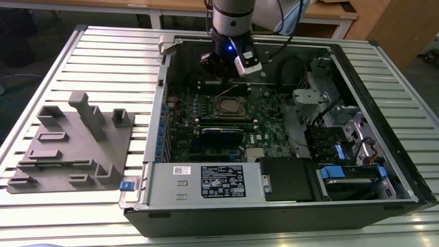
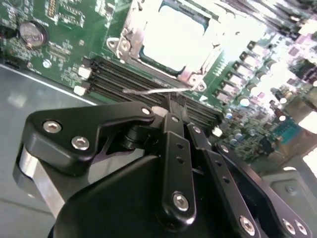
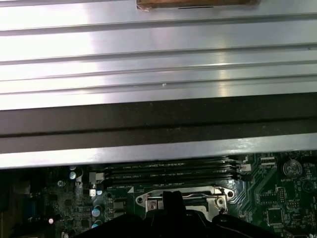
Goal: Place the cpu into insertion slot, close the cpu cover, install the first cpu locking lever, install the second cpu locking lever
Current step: 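Install the first cpu locking lever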
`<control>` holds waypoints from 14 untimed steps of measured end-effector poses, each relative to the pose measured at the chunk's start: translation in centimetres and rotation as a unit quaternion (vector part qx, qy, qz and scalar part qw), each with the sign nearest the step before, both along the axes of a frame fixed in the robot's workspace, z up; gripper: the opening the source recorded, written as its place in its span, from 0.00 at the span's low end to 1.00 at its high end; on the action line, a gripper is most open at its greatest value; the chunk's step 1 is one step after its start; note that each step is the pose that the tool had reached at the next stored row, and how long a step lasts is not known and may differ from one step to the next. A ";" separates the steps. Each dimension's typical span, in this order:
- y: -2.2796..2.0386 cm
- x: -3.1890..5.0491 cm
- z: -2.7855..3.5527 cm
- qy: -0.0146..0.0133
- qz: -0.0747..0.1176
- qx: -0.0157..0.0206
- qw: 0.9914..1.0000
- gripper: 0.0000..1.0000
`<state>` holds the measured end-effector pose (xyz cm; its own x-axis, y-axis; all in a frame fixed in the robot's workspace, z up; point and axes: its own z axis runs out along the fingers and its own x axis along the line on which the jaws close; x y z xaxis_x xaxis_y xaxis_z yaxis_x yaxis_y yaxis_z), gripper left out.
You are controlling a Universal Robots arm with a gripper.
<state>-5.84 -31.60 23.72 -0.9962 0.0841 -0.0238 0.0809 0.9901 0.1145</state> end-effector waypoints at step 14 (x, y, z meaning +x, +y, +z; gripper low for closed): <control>0.41 0.64 -0.99 0.000 -0.006 0.000 1.000 0.11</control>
